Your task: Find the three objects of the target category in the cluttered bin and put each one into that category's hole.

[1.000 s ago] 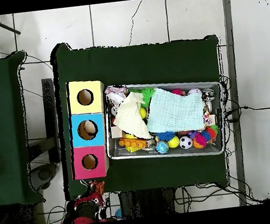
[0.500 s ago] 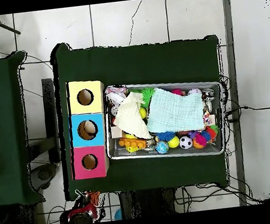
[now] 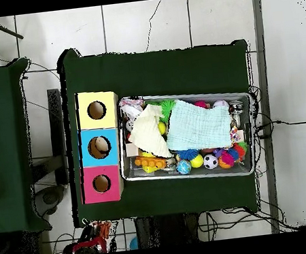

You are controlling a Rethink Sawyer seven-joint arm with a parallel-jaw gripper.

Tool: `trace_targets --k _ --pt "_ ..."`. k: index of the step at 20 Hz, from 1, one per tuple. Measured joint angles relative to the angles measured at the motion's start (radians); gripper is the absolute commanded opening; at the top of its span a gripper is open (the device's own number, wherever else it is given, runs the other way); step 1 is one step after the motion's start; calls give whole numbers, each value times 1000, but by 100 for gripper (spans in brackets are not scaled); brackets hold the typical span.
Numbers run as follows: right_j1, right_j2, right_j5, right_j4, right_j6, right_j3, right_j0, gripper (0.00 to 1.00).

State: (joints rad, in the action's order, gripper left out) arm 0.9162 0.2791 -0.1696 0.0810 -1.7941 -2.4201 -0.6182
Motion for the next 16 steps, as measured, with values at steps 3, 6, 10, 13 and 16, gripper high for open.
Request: trace_targets --k 3,6,10,13,16 --pt "21 9 35 6 0 0 -5 0" --pt "44 19 71 6 0 0 -6 0" --pt "60 25 99 6 0 0 -6 0" --pt "65 26 108 6 0 3 -6 0" --pt "68 27 113 7 0 15 -6 0"
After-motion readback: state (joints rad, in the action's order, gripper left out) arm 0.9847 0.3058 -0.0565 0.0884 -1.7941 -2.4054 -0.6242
